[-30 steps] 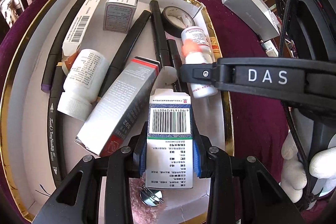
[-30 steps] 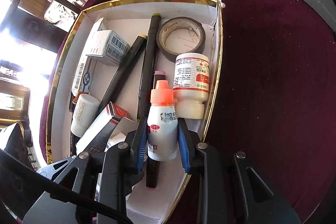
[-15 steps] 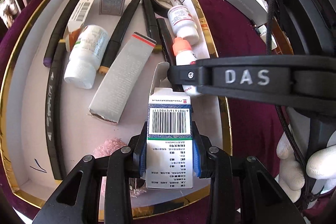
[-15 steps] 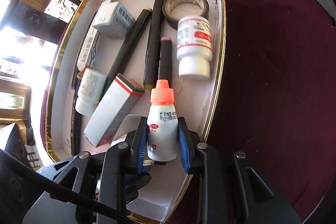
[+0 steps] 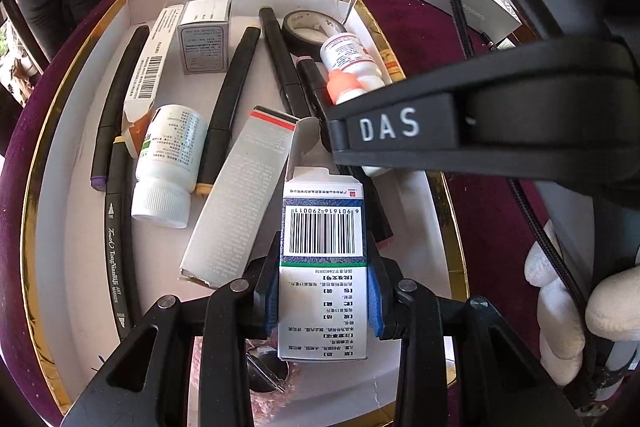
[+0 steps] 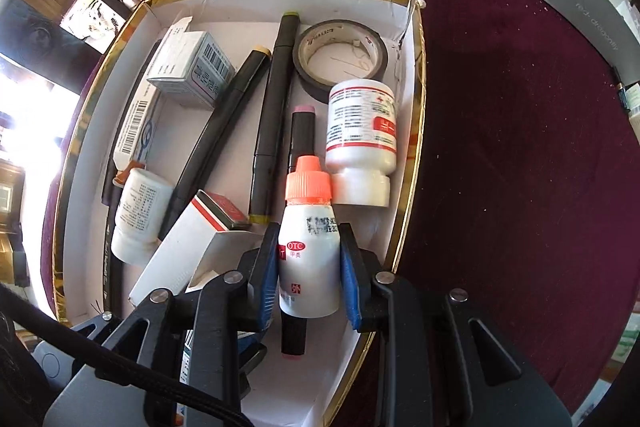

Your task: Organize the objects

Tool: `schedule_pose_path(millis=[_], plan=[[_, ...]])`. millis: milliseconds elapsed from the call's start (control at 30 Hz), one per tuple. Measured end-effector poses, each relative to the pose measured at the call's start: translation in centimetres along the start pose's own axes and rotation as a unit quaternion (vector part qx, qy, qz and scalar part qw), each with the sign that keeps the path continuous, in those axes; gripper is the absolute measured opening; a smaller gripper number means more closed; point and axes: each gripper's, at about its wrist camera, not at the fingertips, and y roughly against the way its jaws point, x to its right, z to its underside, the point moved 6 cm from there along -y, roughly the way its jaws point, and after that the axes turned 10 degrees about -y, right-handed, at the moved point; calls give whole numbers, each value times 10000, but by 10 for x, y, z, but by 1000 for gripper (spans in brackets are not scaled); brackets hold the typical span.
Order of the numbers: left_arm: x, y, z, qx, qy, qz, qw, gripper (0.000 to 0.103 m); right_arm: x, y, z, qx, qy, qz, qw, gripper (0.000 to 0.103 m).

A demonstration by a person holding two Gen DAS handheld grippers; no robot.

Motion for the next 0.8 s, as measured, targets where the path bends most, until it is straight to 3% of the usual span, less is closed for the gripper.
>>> schedule_pose_path(millis=[233,333,500,633,733,800], plan=[[-1,5,2,-8,61,-100,9999,30,11,20,-4,40,-233,-396,9989,26],[1,7,3,-30,158,-220,9996,35,19,38,-4,273,-252,-523,9979,39],[7,19,9,9,388,-437,9983,37,43,63,0,559,-376,-756,9949,46],[26,32,1,272,402,-603,9970,43,65,72,8,589,-484,-833,9936,46],[49,39,-24,724,410,-713,9940,46,78,73,12,618,-573,-847,9928,46],[52,55,-17,995,395,-860,9905,49,79,72,16,655,-605,-892,9920,46]])
